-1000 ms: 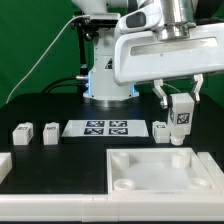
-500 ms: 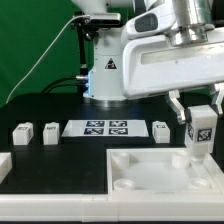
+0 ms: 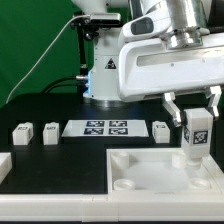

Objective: Assemble one leg

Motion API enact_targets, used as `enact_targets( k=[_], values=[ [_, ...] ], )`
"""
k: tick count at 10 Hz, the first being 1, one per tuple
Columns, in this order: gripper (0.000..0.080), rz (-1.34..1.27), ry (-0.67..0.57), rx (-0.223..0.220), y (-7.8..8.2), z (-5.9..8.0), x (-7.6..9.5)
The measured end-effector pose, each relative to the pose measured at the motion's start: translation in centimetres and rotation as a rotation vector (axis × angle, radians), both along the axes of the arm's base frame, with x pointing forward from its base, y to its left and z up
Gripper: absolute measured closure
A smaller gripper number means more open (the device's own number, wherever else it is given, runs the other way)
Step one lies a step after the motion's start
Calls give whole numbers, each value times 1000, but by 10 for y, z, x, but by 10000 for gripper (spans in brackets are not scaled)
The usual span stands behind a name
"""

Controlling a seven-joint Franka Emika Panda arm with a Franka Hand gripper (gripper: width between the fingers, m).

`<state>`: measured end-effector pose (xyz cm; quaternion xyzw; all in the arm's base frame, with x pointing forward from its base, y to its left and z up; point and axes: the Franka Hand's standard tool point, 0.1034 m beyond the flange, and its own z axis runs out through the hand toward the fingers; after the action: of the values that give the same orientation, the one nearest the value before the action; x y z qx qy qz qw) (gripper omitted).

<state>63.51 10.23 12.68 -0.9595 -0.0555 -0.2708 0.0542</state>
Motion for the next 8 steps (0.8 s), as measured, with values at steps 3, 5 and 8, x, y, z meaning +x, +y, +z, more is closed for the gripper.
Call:
enact_targets(
  k=[3, 5, 8],
  values=[
    [506, 6, -13, -2, 6, -9, -5],
    [506, 4, -37, -3, 8, -17, -5],
    [506, 5, -27, -4, 9, -28, -8]
  ],
)
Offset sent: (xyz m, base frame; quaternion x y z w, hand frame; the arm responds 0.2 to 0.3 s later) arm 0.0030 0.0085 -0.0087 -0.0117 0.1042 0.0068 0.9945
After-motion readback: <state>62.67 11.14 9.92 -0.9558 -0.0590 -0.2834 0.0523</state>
